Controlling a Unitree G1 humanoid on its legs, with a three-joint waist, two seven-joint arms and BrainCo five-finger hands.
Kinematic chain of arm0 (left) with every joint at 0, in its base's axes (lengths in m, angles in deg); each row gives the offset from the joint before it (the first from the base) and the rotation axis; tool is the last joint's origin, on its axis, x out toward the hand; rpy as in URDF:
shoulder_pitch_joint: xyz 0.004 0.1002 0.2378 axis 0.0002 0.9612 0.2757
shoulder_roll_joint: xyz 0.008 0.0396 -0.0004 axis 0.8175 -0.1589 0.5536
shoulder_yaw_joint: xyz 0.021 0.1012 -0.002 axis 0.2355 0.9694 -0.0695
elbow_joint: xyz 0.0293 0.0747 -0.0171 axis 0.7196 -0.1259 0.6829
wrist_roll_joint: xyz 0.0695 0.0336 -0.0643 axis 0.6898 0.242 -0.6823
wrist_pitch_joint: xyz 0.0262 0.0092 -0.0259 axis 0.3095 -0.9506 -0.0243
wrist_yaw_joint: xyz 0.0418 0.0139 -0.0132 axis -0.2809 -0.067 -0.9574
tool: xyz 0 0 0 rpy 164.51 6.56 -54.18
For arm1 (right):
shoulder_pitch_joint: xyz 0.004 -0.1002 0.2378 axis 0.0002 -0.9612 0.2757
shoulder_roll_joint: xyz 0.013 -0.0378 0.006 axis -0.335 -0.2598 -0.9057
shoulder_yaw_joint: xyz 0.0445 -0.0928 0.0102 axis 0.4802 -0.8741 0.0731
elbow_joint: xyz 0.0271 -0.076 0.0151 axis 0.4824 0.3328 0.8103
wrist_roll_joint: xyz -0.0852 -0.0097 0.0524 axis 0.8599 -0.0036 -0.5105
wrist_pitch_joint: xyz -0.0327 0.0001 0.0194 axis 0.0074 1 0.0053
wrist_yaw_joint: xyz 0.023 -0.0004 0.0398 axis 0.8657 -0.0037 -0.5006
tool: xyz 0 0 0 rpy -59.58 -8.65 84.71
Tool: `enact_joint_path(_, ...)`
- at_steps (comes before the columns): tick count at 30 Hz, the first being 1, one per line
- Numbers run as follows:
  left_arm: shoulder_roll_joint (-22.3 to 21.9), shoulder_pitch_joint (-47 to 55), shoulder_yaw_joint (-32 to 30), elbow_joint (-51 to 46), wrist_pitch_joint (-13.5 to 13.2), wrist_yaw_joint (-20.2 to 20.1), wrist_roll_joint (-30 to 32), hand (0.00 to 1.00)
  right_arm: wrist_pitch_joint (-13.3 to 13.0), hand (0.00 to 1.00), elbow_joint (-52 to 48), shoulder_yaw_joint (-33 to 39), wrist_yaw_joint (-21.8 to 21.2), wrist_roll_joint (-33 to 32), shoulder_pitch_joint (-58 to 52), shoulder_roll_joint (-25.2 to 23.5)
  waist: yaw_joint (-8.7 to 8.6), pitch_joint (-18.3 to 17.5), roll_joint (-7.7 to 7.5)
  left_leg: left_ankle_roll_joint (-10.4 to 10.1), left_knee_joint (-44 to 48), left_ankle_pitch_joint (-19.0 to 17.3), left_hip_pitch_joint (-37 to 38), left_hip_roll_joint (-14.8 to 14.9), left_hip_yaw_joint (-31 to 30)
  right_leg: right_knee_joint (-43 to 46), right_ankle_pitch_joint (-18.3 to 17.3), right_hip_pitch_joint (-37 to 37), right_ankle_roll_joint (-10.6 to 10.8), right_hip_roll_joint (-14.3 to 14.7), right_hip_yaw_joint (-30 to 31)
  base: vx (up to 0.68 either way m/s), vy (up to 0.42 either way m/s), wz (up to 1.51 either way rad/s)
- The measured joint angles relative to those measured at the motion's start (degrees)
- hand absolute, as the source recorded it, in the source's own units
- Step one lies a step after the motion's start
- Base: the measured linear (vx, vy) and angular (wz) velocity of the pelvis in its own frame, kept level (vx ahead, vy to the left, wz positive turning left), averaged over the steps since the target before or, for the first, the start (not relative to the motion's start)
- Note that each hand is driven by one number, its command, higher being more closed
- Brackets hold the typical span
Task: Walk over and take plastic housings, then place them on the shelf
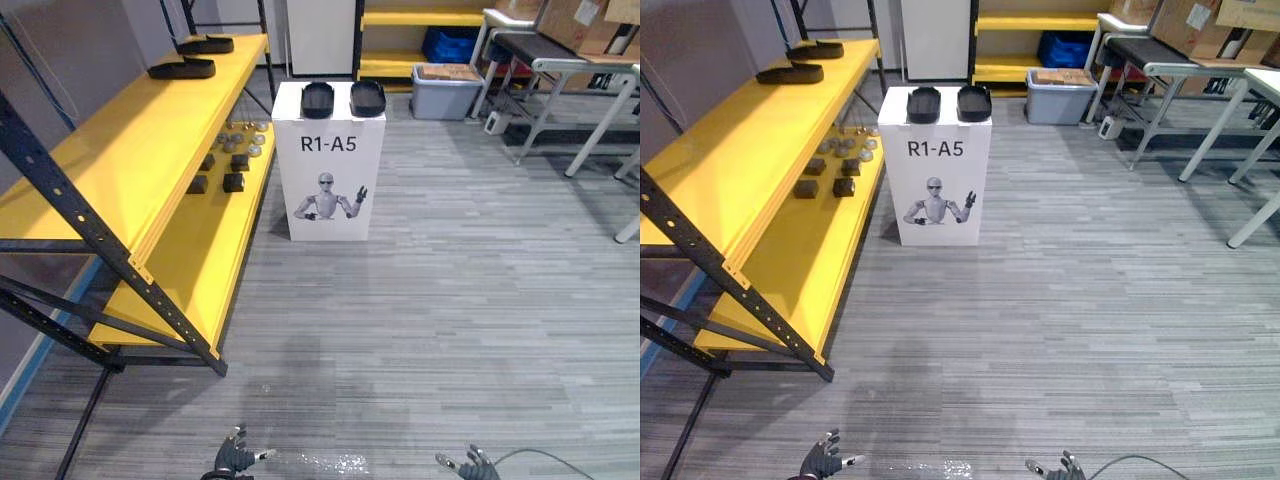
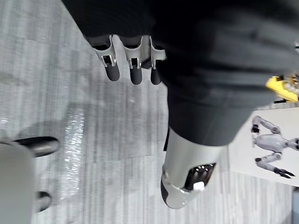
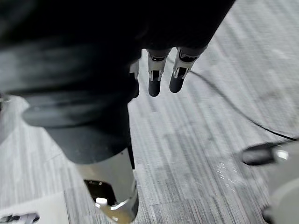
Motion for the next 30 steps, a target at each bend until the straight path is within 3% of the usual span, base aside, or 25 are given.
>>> enact_joint_path(7,0.42,0.31,-4.11,-3.15,-0.05,0.28,2.13,0.0,-0.01,0.0,-4.18,-0.06,-0.61,7.36,0.47,0.36,-0.51,0.87,0.1,-2.1,-0.66,-1.38,2.43,0.2,1.61,-1.24,-0.21,2.19,0.38,0.11,1.48,0.04,0.001,-0.11)
enact_joint_path(15,-0.3,1.52,-6.13,-7.51,-0.05,0.53,1.7,0.0,-0.02,0.0,-7.59,-0.05,-0.84,8.62,0.18,1.1,-0.61,1.31,0.35,-2.97,-0.37,-2.05,3.02,0.34,2.03,-1.24,-0.54,2.7,0.91,0.1,2.16,-0.03,-0.016,-0.05)
enact_joint_path(24,-1.91,2.9,-7.28,-10.15,0.07,1.47,0.2,0.0,0.05,0.0,-8.68,-0.1,-0.47,7.03,1.47,1.66,-0.46,1.52,1.4,-0.97,5.1,-5.9,-1.12,0.83,4.1,-0.91,-0.86,-0.15,1.15,0.34,3.92,-0.06,0.004,-0.12)
enact_joint_path(27,-2.64,3.14,-8.18,-12.64,0.11,1.62,-0.98,0.0,0.16,0.0,-8.67,-0.08,0.31,6.44,2.97,2.3,-0.24,1.83,2.3,-0.06,11.59,-10.17,-4.92,1.07,5.2,7.69,-5.75,-4.87,2.56,0.07,4.94,0.01,0.04,-0.19)
enact_joint_path(28,-2.73,3.09,-8.16,-12.99,0.13,1.65,-1.02,0.0,0.22,0.0,-8.66,-0.09,0.38,6.38,3.09,2.47,0.32,2.01,2.5,0.41,13.59,-11.96,-5.22,0.92,5.63,13.45,-8.19,-7.03,4.64,-0.34,5.07,0.04,0.052,-0.16)
enact_joint_path(29,-2.86,2.97,-8.16,-13.02,0.14,1.71,-1.05,0.0,0.3,0.0,-8.66,-0.12,0.39,6.34,3.14,2.56,0.51,2.13,2.61,0.87,14.17,-12.82,-5.25,0.93,5.73,17.37,-8.97,-8.6,5.83,-0.34,4.92,0.05,0.076,-0.13)
enact_joint_path(30,-2.88,2.88,-8.13,-13.05,0.14,1.76,-1.08,0.0,0.47,0.0,-8.68,-0.85,0.4,6.2,3.23,2.49,0.74,2.46,2.56,1.32,14.98,-13.98,-4.71,0.95,5.45,27.58,-9.31,-12.8,6.12,-0.56,3.92,0.15,0.098,0.14)
